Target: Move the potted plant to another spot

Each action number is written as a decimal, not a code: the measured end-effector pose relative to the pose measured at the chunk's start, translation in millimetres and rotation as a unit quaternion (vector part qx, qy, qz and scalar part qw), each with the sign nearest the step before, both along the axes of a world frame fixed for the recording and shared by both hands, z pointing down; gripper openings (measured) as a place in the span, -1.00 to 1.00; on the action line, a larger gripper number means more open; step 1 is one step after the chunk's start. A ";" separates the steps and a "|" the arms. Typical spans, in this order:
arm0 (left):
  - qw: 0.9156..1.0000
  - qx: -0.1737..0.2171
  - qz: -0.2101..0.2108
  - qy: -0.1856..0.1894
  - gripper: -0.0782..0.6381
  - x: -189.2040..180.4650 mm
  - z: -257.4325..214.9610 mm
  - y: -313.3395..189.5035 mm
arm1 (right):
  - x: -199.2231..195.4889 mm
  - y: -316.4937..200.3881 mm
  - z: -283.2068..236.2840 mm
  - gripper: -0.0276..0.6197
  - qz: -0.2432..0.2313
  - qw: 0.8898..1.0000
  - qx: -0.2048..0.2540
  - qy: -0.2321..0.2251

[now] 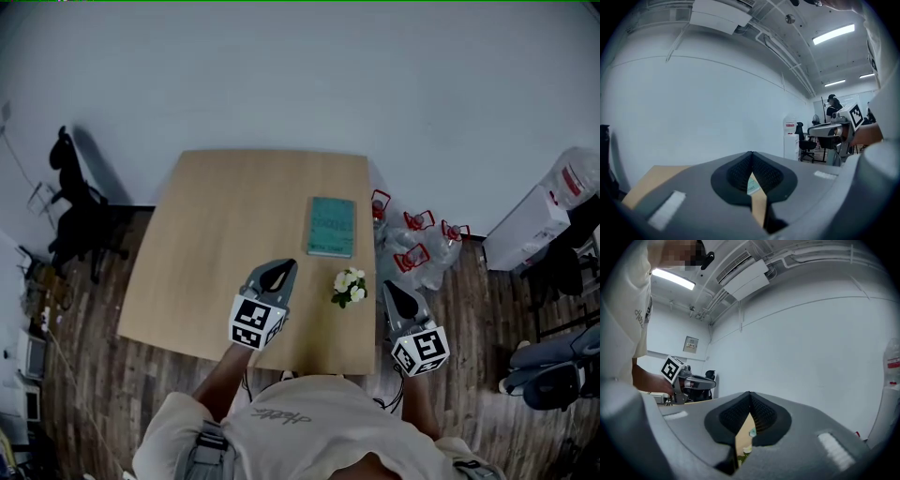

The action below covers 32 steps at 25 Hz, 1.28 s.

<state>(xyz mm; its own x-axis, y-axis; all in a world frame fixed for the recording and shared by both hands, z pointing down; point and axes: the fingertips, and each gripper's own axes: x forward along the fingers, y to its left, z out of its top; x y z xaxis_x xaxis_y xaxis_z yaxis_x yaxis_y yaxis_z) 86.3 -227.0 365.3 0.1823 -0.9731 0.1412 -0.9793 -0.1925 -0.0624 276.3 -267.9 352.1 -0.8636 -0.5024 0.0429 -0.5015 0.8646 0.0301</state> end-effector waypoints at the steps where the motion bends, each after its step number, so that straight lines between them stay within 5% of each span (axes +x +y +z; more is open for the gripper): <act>1: 1.000 -0.003 -0.002 0.004 -0.73 0.1 3.3 -0.8 | 0.2 0.7 3.0 -0.91 0.002 1.000 -0.008 -0.004; 13: 0.997 0.024 -0.016 0.075 -0.73 -9.4 -9.6 0.2 | -8.7 5.5 5.1 -0.91 -0.016 1.000 -0.003 0.010; 25: 0.997 0.009 -0.026 0.078 -0.73 -15.1 7.4 9.8 | -7.1 7.3 16.7 -0.91 -0.020 0.999 -0.013 0.026; 32: 0.993 0.010 -0.013 0.114 -0.73 -9.8 8.6 3.0 | 2.1 8.0 25.6 -0.91 -0.012 0.999 -0.025 0.028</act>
<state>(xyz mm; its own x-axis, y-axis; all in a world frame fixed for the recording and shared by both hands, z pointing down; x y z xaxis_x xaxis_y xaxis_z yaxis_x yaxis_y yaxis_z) 76.6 -224.0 374.0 0.1824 -0.9799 0.0804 -0.9729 -0.1680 0.1588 278.4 -259.9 377.7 -0.8710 -0.4771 0.1171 -0.4790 0.8777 0.0138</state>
